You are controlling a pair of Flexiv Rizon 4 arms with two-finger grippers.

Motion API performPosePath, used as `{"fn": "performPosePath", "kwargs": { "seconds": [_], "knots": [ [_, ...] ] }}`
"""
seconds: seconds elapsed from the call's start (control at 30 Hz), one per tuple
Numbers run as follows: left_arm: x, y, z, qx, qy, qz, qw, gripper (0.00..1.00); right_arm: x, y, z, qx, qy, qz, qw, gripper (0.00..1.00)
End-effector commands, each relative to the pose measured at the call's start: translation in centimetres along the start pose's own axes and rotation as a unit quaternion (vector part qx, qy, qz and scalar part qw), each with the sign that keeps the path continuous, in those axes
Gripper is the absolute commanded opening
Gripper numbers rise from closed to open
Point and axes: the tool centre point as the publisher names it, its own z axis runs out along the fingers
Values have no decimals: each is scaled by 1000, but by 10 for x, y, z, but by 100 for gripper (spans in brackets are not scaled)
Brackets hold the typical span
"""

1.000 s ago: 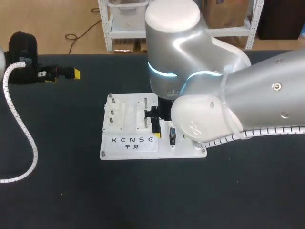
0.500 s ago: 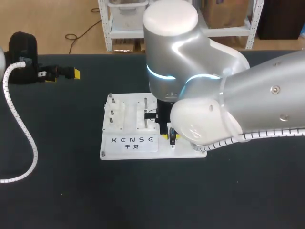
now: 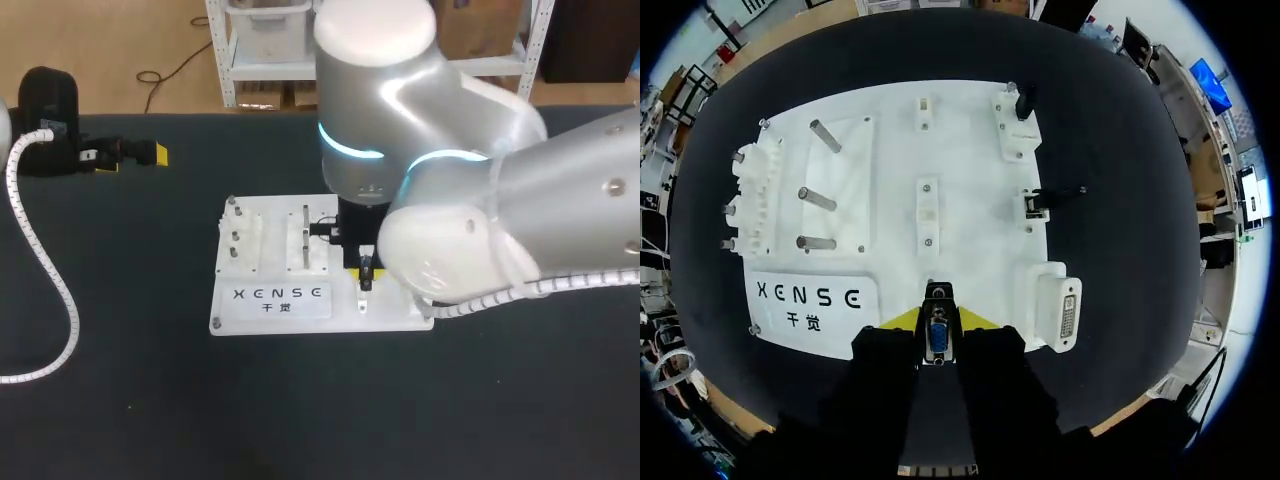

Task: Insert the USB connector, Ethernet cable, and multi-pin plug into their matching sockets one by one.

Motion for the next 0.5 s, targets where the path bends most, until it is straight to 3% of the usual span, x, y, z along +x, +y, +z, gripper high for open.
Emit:
{"fn": "performPosePath", "kwargs": {
  "seconds": [0.03,0.27,0.5],
  "knots": [
    [-1,-1,0,-3,3,-1,1000,100,6,-18,-22,-15,-29,4,999,0],
    [-1,-1,0,-3,3,-1,1000,100,6,-40,-43,-11,-49,15,999,0],
    [-1,-1,0,-3,3,-1,1000,100,9,-60,-40,6,-52,26,998,0]
  ]
}}
